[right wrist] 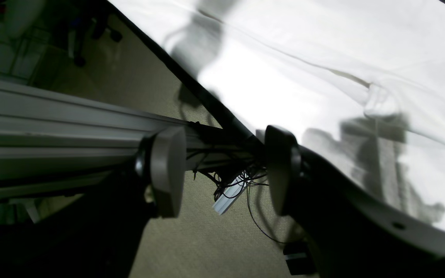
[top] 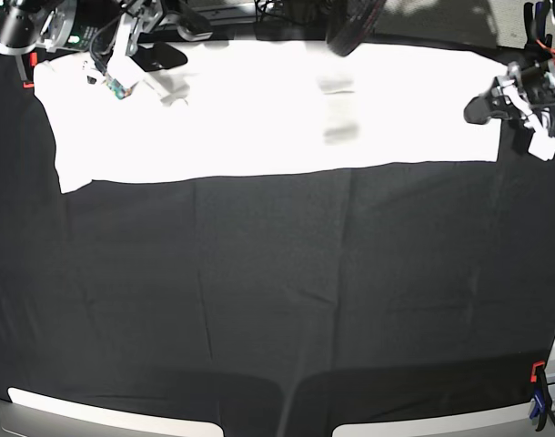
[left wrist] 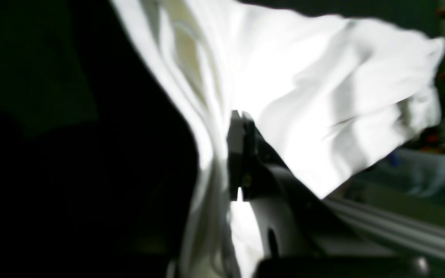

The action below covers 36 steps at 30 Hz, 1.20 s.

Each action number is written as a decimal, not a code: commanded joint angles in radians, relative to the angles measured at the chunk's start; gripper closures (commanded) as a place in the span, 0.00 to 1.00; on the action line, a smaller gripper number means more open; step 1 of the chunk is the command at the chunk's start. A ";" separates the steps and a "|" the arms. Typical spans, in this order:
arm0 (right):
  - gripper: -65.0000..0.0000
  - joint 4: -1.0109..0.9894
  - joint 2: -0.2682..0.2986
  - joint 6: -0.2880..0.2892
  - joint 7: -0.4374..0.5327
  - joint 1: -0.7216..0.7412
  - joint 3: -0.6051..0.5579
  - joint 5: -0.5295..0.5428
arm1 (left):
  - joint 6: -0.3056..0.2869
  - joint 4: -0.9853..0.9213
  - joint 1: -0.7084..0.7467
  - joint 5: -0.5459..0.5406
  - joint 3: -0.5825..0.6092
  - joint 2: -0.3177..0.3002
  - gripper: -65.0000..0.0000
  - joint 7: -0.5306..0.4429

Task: Layout the t-shirt on the table in an organized manner, then fold the t-shirt properly
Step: 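Drag the held strip ends toward each other with both grippers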

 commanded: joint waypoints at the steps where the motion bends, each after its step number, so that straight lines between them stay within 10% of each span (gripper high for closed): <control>1: 0.51 0.019 0.008 0.006 0.024 -0.005 0.005 0.026 | -0.009 0.012 -0.021 -0.010 -0.008 -0.035 1.00 -0.037; 11: 0.51 0.019 0.008 0.006 0.024 -0.005 0.005 0.026 | -0.003 0.012 -0.240 0.255 -0.008 -0.084 1.00 -0.097; 16: 0.51 0.019 0.008 0.006 0.024 -0.005 0.005 0.026 | 0.135 0.012 -0.316 0.405 -0.008 -0.084 1.00 -0.145; 36: 0.51 0.021 -0.032 0.006 0.053 0.130 0.106 0.000 | 0.090 0.177 -0.317 0.048 -0.004 0.003 1.00 0.090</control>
